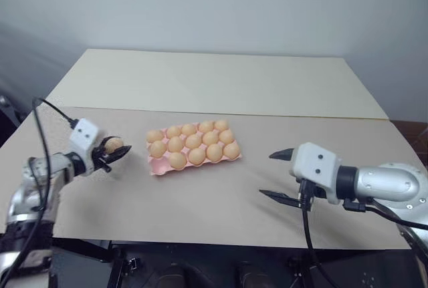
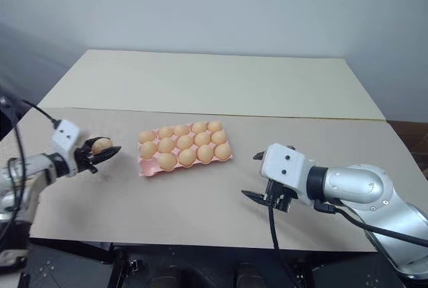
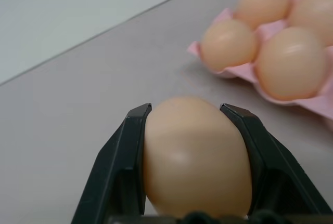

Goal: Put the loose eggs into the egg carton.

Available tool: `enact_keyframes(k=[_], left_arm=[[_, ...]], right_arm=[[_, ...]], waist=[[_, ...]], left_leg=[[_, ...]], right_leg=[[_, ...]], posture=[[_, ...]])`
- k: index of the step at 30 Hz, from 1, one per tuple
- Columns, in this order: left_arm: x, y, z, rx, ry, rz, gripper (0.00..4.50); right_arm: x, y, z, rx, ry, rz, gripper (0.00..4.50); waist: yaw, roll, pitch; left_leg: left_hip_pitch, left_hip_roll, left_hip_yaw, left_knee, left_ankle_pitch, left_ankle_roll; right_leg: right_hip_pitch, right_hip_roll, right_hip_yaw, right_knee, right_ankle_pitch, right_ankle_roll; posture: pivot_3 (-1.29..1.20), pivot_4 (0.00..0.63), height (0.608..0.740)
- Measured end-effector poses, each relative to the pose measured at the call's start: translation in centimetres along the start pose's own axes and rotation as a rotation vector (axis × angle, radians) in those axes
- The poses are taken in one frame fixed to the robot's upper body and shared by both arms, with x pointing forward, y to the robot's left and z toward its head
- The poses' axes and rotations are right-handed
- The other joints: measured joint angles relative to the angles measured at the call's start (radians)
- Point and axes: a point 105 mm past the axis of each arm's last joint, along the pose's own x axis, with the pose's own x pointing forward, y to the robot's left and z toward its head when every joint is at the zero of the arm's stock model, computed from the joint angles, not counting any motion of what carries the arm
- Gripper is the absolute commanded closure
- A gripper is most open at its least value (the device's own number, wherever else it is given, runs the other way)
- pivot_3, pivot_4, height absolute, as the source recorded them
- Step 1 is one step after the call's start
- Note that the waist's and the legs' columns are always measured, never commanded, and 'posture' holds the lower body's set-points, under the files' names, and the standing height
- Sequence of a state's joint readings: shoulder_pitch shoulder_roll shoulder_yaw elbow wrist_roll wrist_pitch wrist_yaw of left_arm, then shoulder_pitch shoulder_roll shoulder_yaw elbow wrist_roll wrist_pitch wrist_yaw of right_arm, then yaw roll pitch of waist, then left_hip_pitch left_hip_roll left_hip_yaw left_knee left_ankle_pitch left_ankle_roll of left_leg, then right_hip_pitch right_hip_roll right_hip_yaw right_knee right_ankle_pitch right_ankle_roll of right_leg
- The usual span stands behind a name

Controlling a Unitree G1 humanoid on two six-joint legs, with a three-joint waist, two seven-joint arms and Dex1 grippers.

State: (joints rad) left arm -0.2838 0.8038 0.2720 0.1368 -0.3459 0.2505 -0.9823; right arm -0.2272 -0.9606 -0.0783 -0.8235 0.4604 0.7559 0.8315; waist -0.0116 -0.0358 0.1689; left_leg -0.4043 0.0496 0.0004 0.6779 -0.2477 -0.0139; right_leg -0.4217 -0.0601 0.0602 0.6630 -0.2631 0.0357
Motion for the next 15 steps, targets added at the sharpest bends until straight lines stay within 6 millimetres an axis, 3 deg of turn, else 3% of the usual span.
enact_keyframes(k=[5,9,15], left_arm=[[-0.2,-3.1,2.5,0.042,-0.134,-0.236,2.59],[1.5,-4.2,3.6,0.069,-0.185,-0.327,2.59],[3.4,-5.0,3.3,0.084,-0.161,-0.426,2.59]], right_arm=[[-0.1,0.5,1.1,-0.035,-0.078,0.034,0.00],[0.0,0.4,1.1,-0.045,-0.083,0.025,0.00],[0.1,0.5,0.3,-0.024,-0.063,-0.012,0.00]], waist=[[0.005,0.000,0.000],[0.004,0.000,0.000],[-0.006,0.000,0.000]], left_leg=[[0.002,0.000,0.000,0.000,0.000,0.000],[0.001,0.000,0.000,0.000,0.000,0.000],[0.000,0.000,0.000,0.000,0.000,0.000]], right_leg=[[0.002,0.000,-0.001,0.000,0.000,0.000],[0.001,0.000,0.000,0.000,0.000,0.000],[0.000,0.000,0.000,0.000,0.000,0.000]], posture=[[0.00,0.150,0.740],[0.00,0.150,0.740],[0.00,0.150,0.740]])
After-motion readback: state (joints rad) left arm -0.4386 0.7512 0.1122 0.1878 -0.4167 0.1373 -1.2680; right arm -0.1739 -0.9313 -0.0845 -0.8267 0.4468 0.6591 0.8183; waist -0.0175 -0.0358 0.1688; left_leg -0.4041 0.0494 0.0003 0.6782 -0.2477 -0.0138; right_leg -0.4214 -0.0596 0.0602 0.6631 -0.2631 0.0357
